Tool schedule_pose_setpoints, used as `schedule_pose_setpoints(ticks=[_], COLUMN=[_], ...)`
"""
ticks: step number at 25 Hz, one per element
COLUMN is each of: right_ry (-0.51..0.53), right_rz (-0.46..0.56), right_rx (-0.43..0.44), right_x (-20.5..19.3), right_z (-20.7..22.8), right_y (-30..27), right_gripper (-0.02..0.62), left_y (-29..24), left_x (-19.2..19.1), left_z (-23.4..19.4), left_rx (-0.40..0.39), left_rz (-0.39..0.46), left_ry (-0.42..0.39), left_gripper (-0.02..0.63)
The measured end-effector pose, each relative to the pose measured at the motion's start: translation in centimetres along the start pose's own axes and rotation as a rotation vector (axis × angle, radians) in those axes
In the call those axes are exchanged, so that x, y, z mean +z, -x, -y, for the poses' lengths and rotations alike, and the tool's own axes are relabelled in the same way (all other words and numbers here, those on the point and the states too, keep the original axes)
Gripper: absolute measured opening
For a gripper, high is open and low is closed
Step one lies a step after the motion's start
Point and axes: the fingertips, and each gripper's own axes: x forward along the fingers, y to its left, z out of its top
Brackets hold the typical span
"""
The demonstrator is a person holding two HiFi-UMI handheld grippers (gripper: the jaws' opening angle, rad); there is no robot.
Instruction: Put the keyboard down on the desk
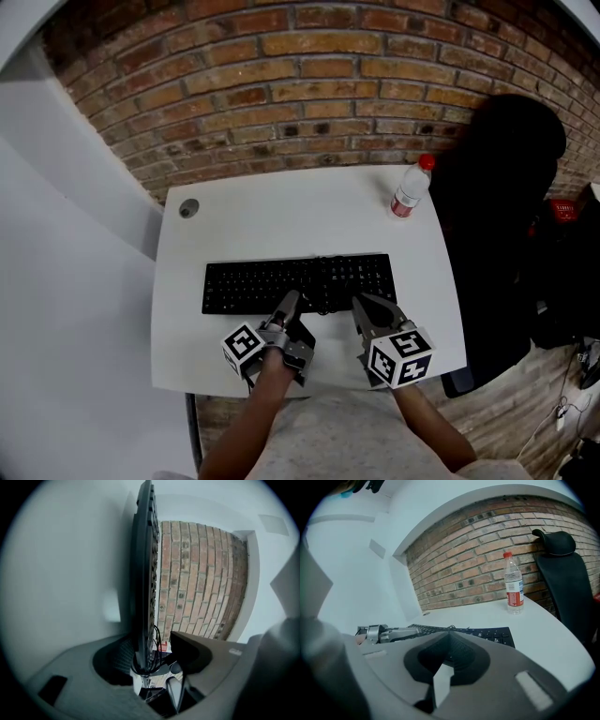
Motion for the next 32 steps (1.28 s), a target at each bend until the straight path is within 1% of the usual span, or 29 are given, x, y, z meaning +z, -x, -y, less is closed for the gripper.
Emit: schedule_pose_setpoints(ticks=[4, 11, 20, 25, 29, 32], right_ry=[-0.001, 0.002, 0.011, -0.002, -0.008, -0.011], right_rz=[0.002, 0.0, -0.012, -0.006, -0.009, -0.012], right_rx=[0.002, 0.011, 0.028, 0.034, 0.046, 0.056], right_x=[-0.1, -0.5, -1.1, -1.0, -1.4, -1.6], right_z=[-0.1, -0.3, -0.7, -0.5, -0.6, -0.6], right_y=[0.1, 0.6, 1.2, 1.9, 2.3, 2.7], right_gripper=[0.009, 0.009, 0.009, 0.009, 0.009, 0.009], left_y=[-0.1, 0.3, 0.2, 0.6, 1.2, 1.8], left_x=[-0.2, -0.3, -0.5, -1.1, -1.9, -2.6], left_z=[0.1, 0.0, 0.3, 0.0, -0.1, -0.1], left_rx=[0.023, 0.037, 0.045, 0.069, 0.055, 0.056], left_rz=[-0.005, 0.014, 0.001, 0.008, 0.003, 0.003], left_ry=[-0.011, -0.006, -0.01, -0.013, -0.005, -0.032], left_gripper=[0.249, 0.282, 0.367, 0.37, 0.368, 0.359])
